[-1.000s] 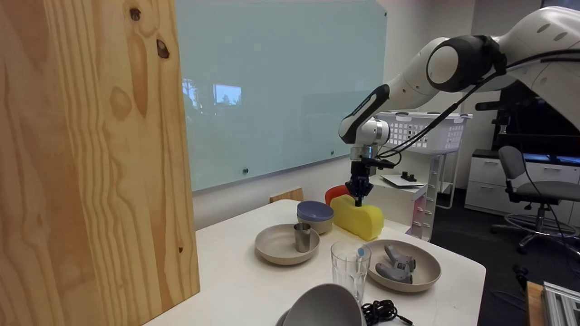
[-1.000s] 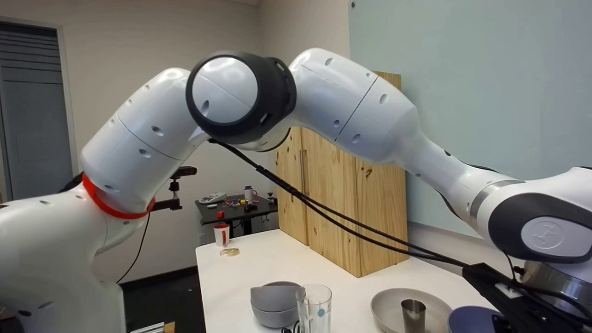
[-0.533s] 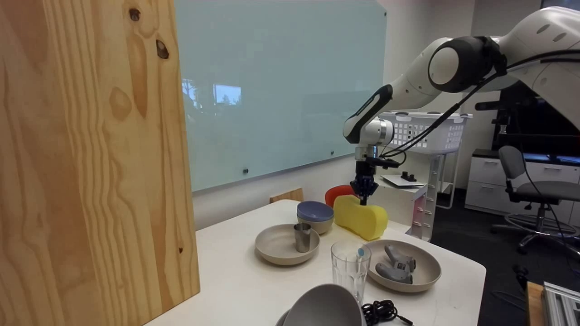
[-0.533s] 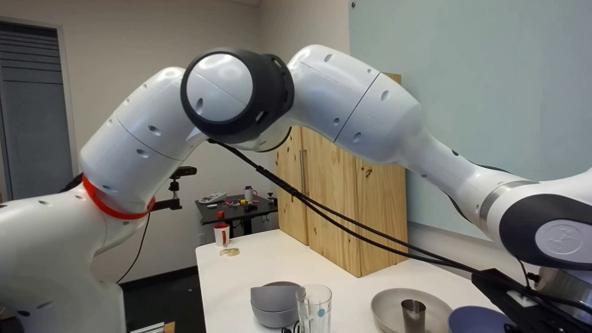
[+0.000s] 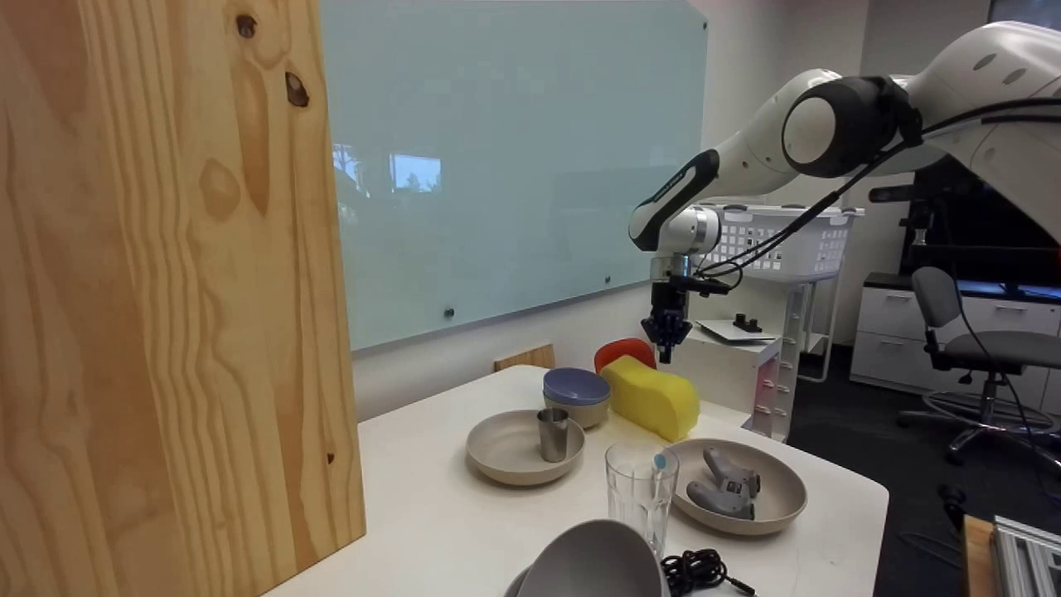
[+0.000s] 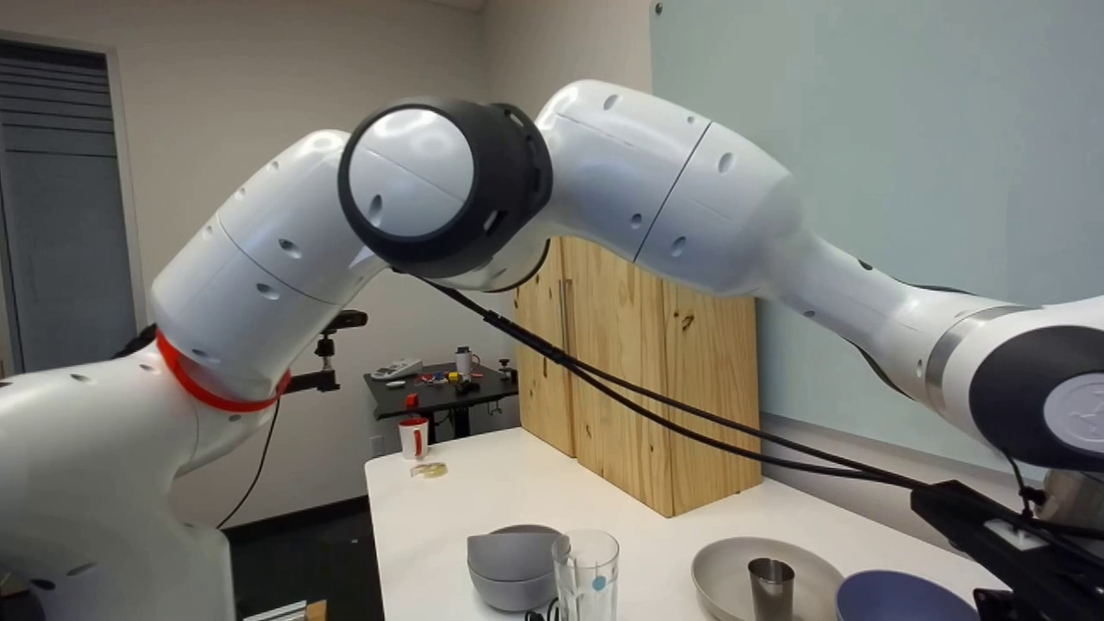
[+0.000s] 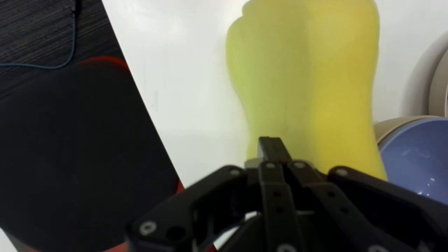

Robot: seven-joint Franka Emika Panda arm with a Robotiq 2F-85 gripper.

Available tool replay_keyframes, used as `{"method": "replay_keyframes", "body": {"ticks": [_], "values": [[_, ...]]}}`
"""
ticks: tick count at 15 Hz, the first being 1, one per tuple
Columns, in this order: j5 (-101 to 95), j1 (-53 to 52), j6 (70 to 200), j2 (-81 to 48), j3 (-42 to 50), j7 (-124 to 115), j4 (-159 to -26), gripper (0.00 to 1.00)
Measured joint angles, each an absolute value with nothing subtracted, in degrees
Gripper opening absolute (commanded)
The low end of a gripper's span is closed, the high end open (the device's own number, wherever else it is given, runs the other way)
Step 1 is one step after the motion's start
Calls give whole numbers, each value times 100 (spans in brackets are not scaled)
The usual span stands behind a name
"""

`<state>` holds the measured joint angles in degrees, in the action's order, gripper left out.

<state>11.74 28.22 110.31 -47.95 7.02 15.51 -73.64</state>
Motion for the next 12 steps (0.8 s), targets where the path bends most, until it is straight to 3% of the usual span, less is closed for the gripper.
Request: {"method": "replay_keyframes", "body": {"ticks": [12], "values": [[1175,2765,10951,-4859,689,1548,-7254,0]]}}
